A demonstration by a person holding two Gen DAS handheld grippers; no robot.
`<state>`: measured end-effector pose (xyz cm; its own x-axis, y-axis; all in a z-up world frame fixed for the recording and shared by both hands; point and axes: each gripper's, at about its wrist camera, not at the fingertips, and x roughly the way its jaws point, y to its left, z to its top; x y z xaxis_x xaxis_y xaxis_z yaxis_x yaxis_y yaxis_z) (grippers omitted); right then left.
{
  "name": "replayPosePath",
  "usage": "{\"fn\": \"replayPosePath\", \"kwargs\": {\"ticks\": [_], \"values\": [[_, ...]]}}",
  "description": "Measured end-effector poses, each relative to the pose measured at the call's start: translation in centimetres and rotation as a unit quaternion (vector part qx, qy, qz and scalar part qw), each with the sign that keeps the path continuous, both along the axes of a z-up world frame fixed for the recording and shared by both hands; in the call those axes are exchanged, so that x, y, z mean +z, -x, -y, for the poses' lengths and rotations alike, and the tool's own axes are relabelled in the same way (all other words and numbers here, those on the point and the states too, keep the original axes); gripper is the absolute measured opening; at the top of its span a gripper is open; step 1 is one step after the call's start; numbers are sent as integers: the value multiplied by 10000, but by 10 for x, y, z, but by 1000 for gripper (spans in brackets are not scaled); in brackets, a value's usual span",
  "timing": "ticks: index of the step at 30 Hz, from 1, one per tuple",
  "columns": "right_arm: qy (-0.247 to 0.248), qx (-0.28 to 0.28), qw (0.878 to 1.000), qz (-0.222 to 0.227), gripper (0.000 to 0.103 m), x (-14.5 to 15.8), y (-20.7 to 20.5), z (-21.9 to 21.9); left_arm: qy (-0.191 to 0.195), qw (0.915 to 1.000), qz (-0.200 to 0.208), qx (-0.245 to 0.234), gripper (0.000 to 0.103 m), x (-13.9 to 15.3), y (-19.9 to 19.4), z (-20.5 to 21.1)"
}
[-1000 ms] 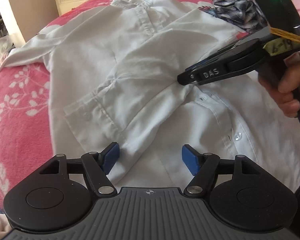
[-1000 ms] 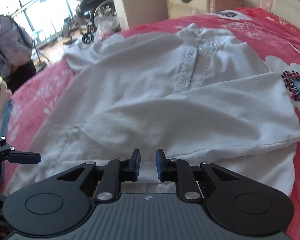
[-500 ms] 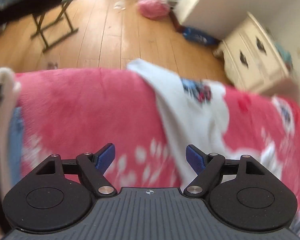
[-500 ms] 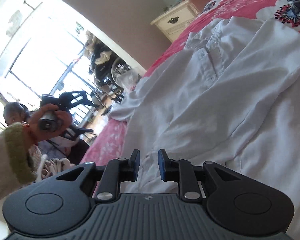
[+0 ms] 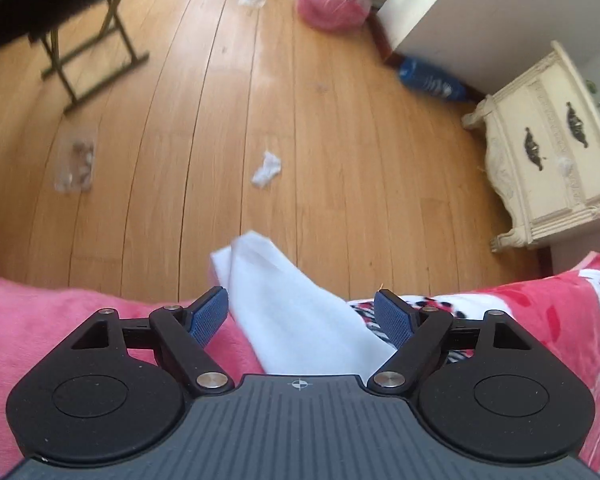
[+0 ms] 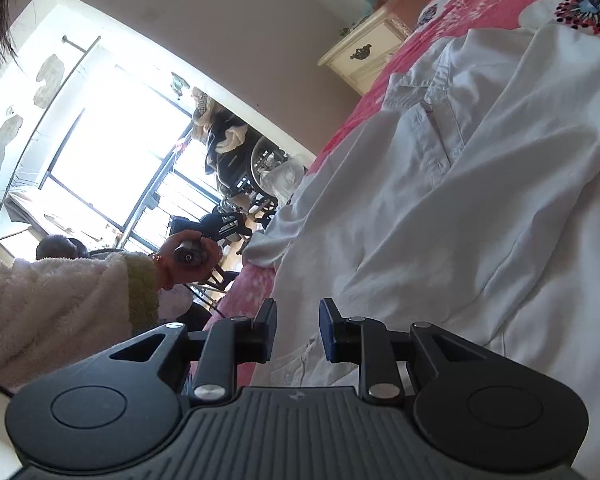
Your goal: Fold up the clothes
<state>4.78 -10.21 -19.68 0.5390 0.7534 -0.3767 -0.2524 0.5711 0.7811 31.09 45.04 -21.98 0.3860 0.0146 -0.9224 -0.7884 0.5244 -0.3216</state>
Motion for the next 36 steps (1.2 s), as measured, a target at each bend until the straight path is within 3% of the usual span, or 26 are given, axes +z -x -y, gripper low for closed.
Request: {"fn": "replayPosePath", "kwargs": {"ticks": [3,5,6,7,9,12,14,17,19,20,22,24,25,26,28,29,30,31,33,34,36], "values": [[-13,-125,9999,-59,26,-2,-1,2,202,9997,-37,154,77,-18,-3,1],[-10,-216,9998,2,26,0,-2,4,80,9996,-7,253,71,-21,-2,4],[-7,-252,9997,43,26,1,-2,6,-23,9996,-50,263,55,-21,-3,6],[10,-280,9996,71,26,2,-2,7,-187,9995,-116,247,29,-19,-4,9],[52,-333,9994,81,26,1,-3,9,-598,9979,-182,151,0,-10,-6,16],[70,-376,9993,51,26,-3,-3,13,-1348,9908,-89,-83,0,14,-9,31],[74,-378,9992,93,26,0,-3,16,-1649,9858,289,-129,0,40,-6,45],[-35,-441,9985,327,26,15,-2,25,-2340,9617,1208,-761,0,97,10,93],[-125,-533,9973,498,26,26,-1,34,-2578,9407,1695,-1413,0,136,22,133],[-151,-584,9965,587,26,31,-1,39,-2715,9260,1874,-1836,0,155,29,157],[-66,-772,9939,786,28,43,1,53,-3281,8768,2202,-2741,0,186,61,216],[72,-1008,9902,964,29,54,3,68,-3858,8151,2451,-3558,3,207,100,277],[140,-1171,9880,996,29,60,3,78,-4150,7813,2531,-3915,16,211,124,307],[195,-1344,9855,1013,29,66,4,89,-4340,7531,2572,-4223,27,208,152,333],[337,-1643,9805,1027,29,78,6,112,-4248,7343,2503,-4666,73,186,200,370],[453,-1729,9787,1009,33,82,8,123,-4180,7259,2460,-4877,79,174,224,389],[568,-1814,9768,991,35,87,11,134,-4003,7303,2393,-4991,80,159,242,399],[713,-1819,9761,955,35,92,14,143,-3751,7438,2310,-5027,80,142,258,408],[1119,-1510,9786,834,35,98,17,152,-3211,7842,2143,-4858,80,116,276,413],[1344,-1306,9793,761,35,101,17,153,-2874,8115,2055,-4653,80,105,279,407],[1639,-775,9820,536,41,105,12,147,-2390,8530,2010,-4181,80,93,283,393]]}}
